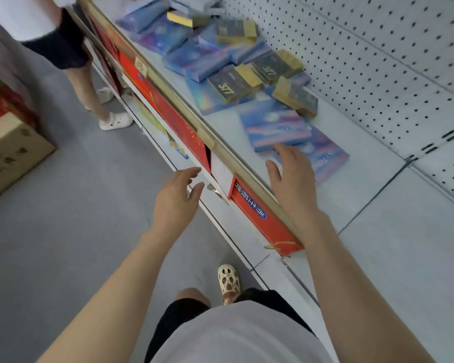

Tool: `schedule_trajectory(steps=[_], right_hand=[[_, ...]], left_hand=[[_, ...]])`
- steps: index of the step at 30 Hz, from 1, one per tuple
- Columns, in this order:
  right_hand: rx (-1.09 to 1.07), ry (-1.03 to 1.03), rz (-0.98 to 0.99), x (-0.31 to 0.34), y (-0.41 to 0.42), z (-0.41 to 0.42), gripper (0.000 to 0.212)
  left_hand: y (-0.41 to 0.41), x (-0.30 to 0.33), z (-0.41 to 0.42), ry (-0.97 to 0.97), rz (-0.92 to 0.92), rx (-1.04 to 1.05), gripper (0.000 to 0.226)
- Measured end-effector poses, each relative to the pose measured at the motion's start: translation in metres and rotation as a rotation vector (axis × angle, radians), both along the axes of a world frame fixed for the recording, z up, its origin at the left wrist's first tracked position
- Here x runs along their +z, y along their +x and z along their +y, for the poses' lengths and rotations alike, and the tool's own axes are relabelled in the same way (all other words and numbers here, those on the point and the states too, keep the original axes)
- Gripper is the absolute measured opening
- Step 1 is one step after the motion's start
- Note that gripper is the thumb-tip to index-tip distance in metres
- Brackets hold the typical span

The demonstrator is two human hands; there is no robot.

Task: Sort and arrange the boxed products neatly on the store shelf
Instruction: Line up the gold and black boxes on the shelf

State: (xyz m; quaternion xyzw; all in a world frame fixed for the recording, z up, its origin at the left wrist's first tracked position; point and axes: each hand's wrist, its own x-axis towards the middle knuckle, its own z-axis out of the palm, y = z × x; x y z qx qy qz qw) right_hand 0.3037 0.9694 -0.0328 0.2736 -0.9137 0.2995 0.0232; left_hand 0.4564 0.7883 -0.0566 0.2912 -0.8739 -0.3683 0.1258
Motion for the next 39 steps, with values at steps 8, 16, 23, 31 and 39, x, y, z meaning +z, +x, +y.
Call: schedule_trajectory(steps=[8,16,23,31,39], right_hand=[[-0.047,0.103,0.034,0.024,-0.107,-0.147,0.041],[-0.425,0.405,-0.265,0.012,-0.175,-0.247,0.098],[-0.494,0.4,-0.402,0.004,-0.201,-0.252,0.111],[-0.409,-0.204,-0.345,0.039,-0.236,-0.219,0.022],[-0.763,0.265,-0.357,0.018,-0.295,-0.202,0.071]], left_hand=[[-0.106,0.015,-0.156,-0.105,0.045,-0.098,0.035],[-0.219,0.025,-0.283,-0.233,0.027,-0.423,0.038],[-0.31,0.018,-0.275,-0.241,-0.049,-0.746,0.047],[-0.363,0.021,-0.233,-0.135,-0.046,-0.881,0.045],[-0.389,0.02,-0.248,0.203,0.047,-0.606,0.027]])
